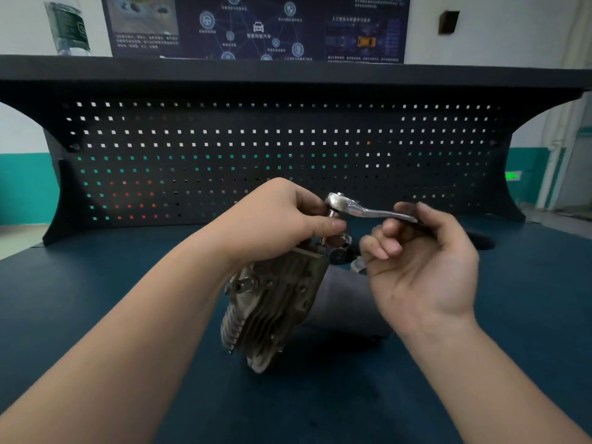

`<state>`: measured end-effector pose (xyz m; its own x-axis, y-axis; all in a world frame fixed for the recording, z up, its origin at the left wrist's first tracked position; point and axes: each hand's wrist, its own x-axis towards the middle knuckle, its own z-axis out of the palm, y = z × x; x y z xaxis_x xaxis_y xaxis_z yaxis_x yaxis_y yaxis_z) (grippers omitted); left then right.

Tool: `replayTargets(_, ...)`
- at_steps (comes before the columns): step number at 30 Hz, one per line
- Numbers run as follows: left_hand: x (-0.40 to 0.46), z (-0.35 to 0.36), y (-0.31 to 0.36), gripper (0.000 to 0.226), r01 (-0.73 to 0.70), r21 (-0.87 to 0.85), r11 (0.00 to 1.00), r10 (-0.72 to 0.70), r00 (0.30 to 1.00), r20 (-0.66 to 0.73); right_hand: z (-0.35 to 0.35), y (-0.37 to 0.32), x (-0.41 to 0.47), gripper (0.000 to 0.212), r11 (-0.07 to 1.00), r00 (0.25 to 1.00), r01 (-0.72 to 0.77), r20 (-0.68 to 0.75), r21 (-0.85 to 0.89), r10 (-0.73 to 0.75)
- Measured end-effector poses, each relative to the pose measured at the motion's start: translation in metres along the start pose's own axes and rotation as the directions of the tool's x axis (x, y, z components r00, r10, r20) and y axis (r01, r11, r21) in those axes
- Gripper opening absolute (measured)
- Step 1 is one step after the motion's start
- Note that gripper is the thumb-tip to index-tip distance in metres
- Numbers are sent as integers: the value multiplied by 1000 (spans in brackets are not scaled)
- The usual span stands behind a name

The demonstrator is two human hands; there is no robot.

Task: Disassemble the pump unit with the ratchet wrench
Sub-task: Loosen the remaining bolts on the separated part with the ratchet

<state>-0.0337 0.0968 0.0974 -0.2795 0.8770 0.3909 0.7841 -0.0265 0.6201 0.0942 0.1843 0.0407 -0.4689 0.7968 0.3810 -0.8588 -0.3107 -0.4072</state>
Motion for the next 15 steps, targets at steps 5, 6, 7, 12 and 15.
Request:
replayTargets(5, 1, 6, 3, 25, 59, 56, 997, -53, 994, -95, -4, 3, 6, 16, 999, 997, -42, -60, 7, 42)
replayTargets(6, 2, 6, 3, 26, 67, 69, 995, -59, 992, -112, -5, 4, 3, 16, 980, 995, 102, 34, -172, -98)
replayTargets(7, 2, 6, 2, 24, 66, 68, 996, -58, 992, -114, -4, 4, -2, 14, 865, 942, 328, 193, -379, -273)
replayTargets(12, 0, -1, 1, 5, -28, -42, 999, 29, 999, 20, -3, 6, -14, 6, 318, 646, 763, 646, -562, -407)
replayTargets(15, -1, -4, 0, 11, -37, -50, 998, 41, 996, 73, 1, -3, -7, 13, 829, 923, 374, 256, -417, -288)
